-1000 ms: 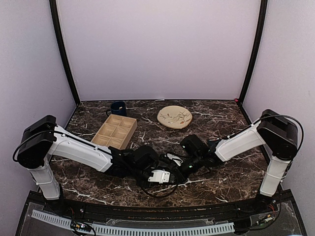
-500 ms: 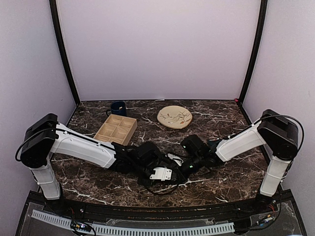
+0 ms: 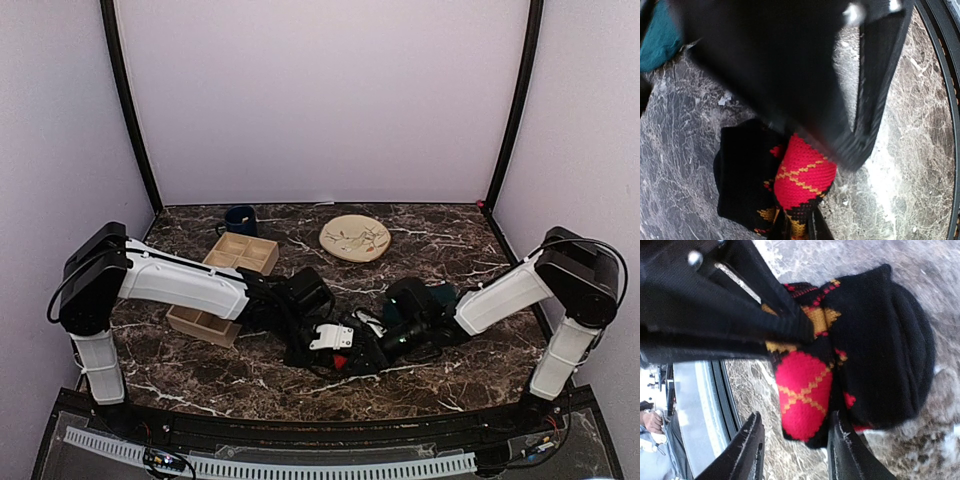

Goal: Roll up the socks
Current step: Roll the sock at the center of the board.

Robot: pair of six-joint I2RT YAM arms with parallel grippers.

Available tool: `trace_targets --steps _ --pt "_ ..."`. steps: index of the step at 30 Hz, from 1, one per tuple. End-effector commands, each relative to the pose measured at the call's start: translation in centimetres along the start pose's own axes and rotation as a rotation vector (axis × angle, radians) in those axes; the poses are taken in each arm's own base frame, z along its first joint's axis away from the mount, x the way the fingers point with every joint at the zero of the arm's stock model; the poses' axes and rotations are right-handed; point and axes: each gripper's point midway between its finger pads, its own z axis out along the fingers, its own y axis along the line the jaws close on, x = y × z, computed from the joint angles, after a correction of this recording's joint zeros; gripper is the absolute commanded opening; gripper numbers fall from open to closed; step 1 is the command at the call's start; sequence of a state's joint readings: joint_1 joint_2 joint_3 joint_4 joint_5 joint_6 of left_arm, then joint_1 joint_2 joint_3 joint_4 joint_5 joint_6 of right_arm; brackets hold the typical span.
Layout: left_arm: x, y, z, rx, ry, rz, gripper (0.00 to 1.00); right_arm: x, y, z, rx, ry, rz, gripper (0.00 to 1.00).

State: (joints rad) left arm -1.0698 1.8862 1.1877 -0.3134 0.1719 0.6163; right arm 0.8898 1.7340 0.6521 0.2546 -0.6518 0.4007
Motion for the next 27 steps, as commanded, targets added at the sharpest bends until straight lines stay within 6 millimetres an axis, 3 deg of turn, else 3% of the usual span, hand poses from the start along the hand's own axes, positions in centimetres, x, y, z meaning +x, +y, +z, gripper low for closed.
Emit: trace_targets --steps 1,15,27 --pt "2.0 -0.6 -0.2 0.073 0.072 -0.092 0.0 5.0 -3.4 -0.6 0.105 0.087 0.195 0.41" --pt "1.8 -2.0 -0.2 0.23 0.088 -0.189 0.0 3.7 -4.1 -2.5 0.147 -0.084 0.248 0.42" --pt "1.6 -3.2 0.2 0.361 0.107 -0.277 0.0 1.9 -5.0 -7.2 0.369 -0.325 0.179 0.41"
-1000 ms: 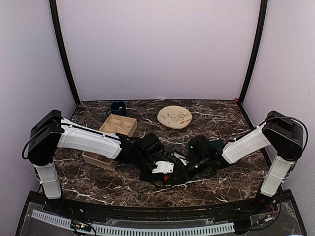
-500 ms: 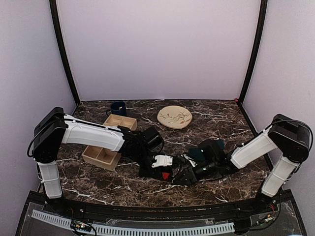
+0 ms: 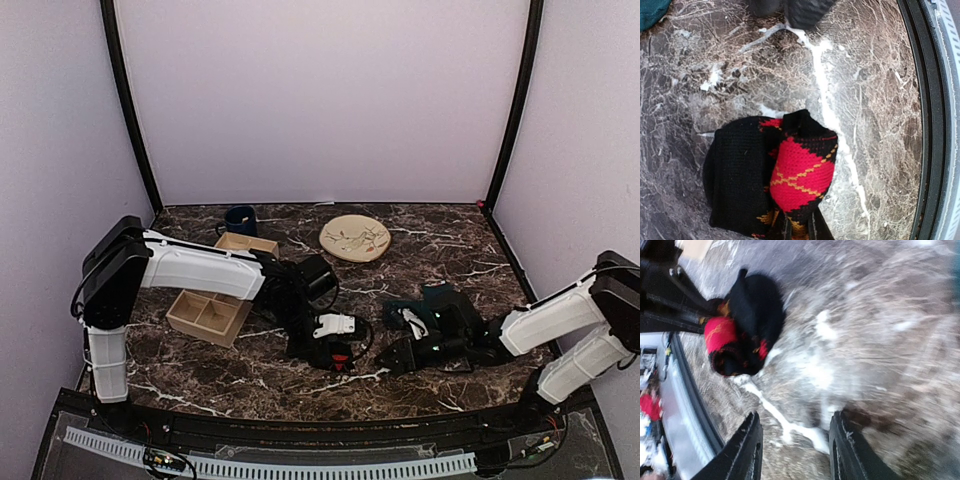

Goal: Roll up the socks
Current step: Roll the sock at the center of the board.

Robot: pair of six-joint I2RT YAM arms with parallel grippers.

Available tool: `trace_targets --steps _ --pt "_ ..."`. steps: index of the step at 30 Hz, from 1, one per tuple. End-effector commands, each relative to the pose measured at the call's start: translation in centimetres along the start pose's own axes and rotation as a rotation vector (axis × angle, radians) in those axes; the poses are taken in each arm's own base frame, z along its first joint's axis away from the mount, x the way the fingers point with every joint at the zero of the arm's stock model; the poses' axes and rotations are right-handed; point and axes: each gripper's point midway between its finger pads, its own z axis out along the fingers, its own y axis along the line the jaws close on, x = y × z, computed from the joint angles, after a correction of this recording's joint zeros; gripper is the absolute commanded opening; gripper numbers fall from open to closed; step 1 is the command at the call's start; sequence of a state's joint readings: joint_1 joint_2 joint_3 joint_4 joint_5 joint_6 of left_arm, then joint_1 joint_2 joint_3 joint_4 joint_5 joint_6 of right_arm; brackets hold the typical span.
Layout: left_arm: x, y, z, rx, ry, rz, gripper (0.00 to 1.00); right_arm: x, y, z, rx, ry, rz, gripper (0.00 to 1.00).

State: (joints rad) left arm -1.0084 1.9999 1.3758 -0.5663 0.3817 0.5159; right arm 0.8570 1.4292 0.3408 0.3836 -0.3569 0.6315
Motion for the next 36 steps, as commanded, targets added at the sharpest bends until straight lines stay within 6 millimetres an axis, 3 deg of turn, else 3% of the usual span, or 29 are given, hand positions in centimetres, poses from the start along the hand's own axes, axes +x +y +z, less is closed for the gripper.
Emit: trace_targets --steps 1,9,17,28,36 --pt "2.2 -1.7 0.8 0.122 0.076 -0.091 0.0 -1.1 -1.7 -1.4 0.151 -0.105 -0.033 0.41" --pt "2.3 -1.7 1.1 0.171 0.081 -0.135 0.0 -2.2 0.8 -2.7 0.271 -0.224 -0.226 0.4" --pt "2.3 -1.6 1.2 0.204 0.079 -0.16 0.0 -1.6 3.6 -3.5 0.342 -0.282 -0.42 0.39" --pt "2.5 -1.5 1.4 0.228 0.081 -0.178 0.0 0.5 8.0 -0.9 0.364 -0.21 -0.77 0.46" --pt "2.4 -1.4 1.4 0.233 0.077 -0.181 0.0 1.1 8.7 1.8 0.4 -0.143 -0.94 0.55"
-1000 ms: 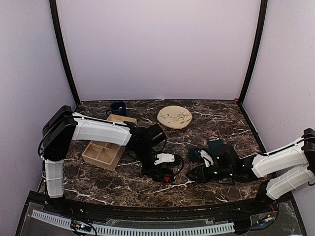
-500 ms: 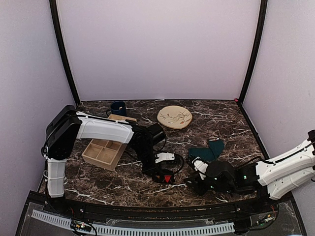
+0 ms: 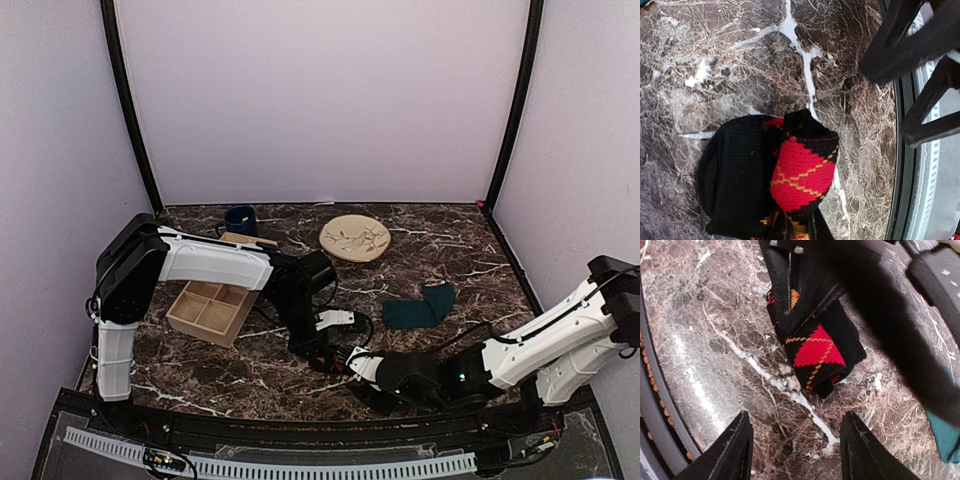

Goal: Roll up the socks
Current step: Roll the sock at the center of the board.

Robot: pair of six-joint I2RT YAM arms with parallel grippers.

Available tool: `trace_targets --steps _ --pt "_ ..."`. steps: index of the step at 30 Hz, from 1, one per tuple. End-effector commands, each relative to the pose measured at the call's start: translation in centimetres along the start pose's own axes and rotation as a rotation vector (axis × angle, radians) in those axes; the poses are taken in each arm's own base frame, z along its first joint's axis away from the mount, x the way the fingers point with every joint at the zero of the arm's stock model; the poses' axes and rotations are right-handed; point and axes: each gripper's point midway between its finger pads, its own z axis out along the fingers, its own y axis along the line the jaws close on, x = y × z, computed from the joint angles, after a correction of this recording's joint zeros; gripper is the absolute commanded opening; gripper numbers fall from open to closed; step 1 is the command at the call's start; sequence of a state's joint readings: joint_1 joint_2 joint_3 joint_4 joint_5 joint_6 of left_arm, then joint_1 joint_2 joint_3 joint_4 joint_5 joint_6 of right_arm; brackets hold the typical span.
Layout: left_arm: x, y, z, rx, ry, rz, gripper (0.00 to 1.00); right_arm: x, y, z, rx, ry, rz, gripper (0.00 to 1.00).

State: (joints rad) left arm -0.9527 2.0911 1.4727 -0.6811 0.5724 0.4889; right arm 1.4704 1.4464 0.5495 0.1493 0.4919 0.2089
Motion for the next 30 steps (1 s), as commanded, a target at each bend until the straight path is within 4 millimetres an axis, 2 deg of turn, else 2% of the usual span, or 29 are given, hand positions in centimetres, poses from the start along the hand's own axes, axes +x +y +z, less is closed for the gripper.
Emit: trace_targets --steps 1,12,14,30 --pt "2.7 -0.3 1.2 0.036 0.097 -0.066 0.0 -1.2 0.4 0.8 0.027 -0.021 -0.112 0.55" --pt "2.6 -0.4 1.1 0.054 0.09 -0.07 0.0 -1.9 0.4 2.3 0.064 -0.036 -0.211 0.6" --pt "2.5 -0.5 1.1 0.058 0.088 -0.07 0.0 -1.2 0.3 2.9 0.066 -0.021 -0.224 0.6" --pt "2.5 -0.5 1.2 0.072 0.087 -0.075 0.0 -1.4 -0.8 4.2 0.06 -0.021 -0.265 0.57"
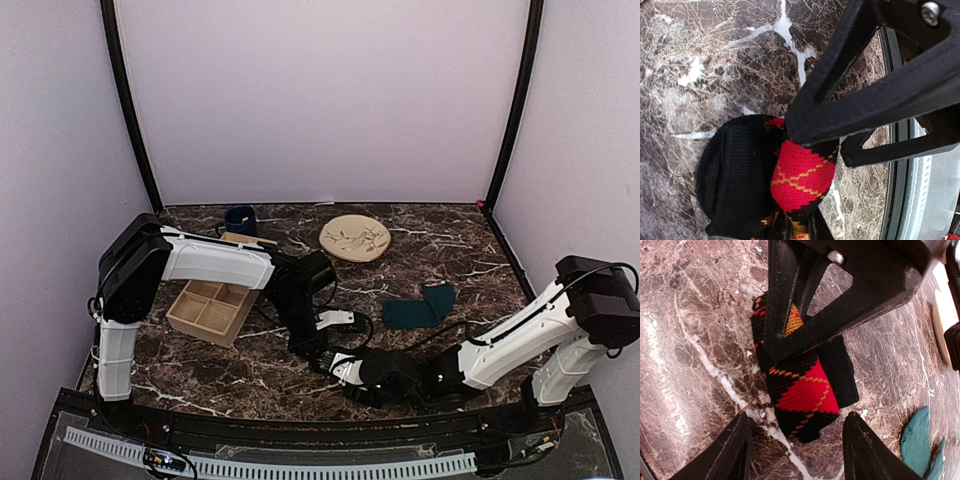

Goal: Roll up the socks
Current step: Roll the sock at the center of the board.

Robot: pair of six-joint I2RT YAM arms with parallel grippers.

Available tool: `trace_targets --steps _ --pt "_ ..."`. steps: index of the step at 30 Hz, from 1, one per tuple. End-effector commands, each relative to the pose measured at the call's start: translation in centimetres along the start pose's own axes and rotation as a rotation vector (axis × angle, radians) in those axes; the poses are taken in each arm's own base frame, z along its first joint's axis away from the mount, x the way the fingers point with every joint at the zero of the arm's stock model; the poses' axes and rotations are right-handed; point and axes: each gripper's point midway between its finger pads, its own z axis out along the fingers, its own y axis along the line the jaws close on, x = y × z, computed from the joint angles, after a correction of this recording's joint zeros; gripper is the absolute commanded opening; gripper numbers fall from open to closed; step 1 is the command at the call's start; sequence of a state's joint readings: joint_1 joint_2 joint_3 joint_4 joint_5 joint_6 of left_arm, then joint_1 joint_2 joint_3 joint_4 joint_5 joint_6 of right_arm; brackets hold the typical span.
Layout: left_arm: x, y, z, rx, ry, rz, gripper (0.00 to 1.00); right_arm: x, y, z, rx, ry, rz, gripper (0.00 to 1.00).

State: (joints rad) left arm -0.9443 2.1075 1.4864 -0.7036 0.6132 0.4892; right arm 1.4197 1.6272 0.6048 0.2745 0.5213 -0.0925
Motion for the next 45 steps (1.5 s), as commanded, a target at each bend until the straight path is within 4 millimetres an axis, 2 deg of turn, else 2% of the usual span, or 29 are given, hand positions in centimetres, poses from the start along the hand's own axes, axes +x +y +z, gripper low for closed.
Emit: trace_targets --steps 1,20,36,45 --pt "2.5 -0.1 1.1 0.028 0.091 -0.057 0.0 -1.3 -0.3 0.6 -0.006 -0.037 0.005 0.56" --pt "2.4 -0.1 1.2 0.037 0.089 -0.06 0.0 -0.8 -0.2 1.6 -0.057 -0.023 -0.006 0.42" --pt "2.4 0.1 1.4 0.046 0.09 -0.067 0.0 -1.6 -0.4 1.8 -0.056 -0.028 -0.036 0.42" --pt "2.4 0.5 1.3 0.033 0.09 -0.071 0.01 -0.8 0.2 2.3 -0.093 0.006 -0.025 0.28"
